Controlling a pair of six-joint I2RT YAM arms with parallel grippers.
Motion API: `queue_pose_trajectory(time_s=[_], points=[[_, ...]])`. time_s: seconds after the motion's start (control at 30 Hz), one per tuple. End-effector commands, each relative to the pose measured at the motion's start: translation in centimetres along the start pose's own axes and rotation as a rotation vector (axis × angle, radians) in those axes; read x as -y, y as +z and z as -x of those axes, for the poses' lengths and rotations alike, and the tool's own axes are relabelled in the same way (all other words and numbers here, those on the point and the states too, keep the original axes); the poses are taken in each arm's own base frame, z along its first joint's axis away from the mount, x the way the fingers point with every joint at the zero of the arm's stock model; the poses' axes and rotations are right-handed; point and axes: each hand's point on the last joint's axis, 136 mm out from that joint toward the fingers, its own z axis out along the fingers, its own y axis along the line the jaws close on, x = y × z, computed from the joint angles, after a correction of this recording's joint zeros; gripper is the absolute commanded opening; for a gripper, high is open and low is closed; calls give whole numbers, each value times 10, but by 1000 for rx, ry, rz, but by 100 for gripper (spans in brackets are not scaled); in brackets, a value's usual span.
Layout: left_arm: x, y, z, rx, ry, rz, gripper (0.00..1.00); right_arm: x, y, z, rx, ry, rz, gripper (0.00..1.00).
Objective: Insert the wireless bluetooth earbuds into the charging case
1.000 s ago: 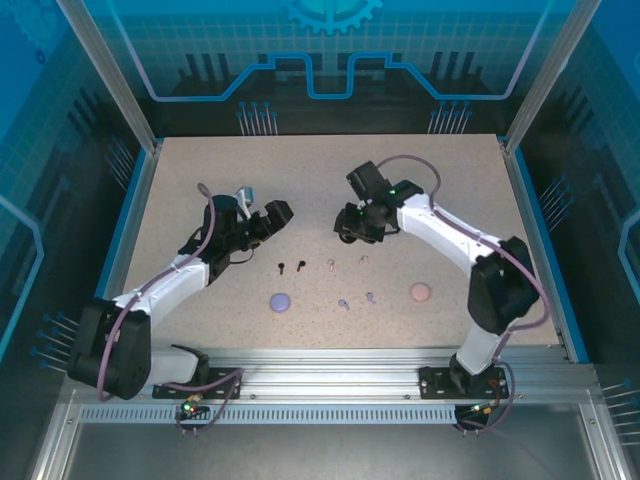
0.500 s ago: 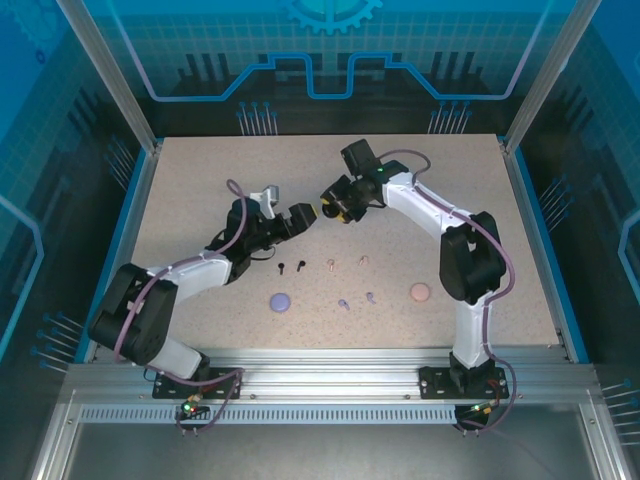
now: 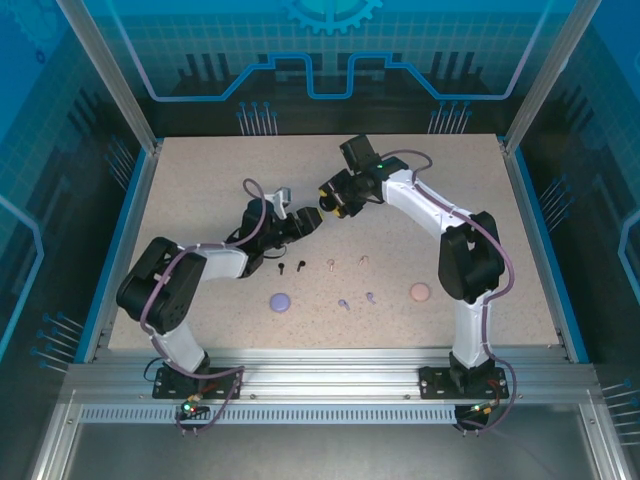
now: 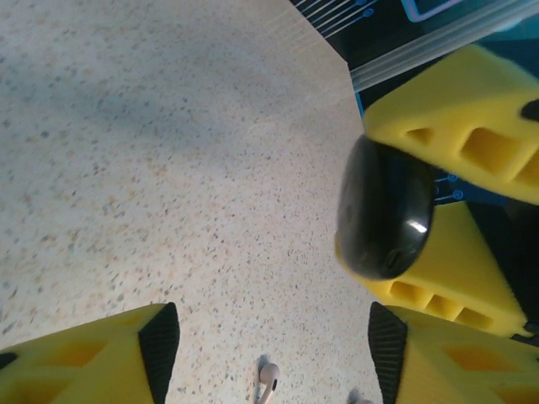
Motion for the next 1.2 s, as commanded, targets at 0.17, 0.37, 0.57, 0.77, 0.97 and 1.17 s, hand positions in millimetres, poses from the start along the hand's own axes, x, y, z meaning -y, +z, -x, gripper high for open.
queue_pose_trajectory(time_s=[0.17,0.37,0.57,0.77,0.97,1.17], points=[[20,13,16,59,19,-68,59,1,7,-7,-23,5,-18,40],[23,18,24,93,4,-80,57,0,7,-11,-28,-6,-19,40],[21,23,28,123,-10,-76,49,-1,8,-13,-33,-10,-20,40],[19,28,29,132,-22,-76,42,-1,9,-15,-37,-13,-19,40],[18,29,29,138,-27,-73,33,-1,10,-15,-39,-13,-18,40],[17,31,28,136,-30,-70,22,-1,11,-16,-42,-15,-18,40]])
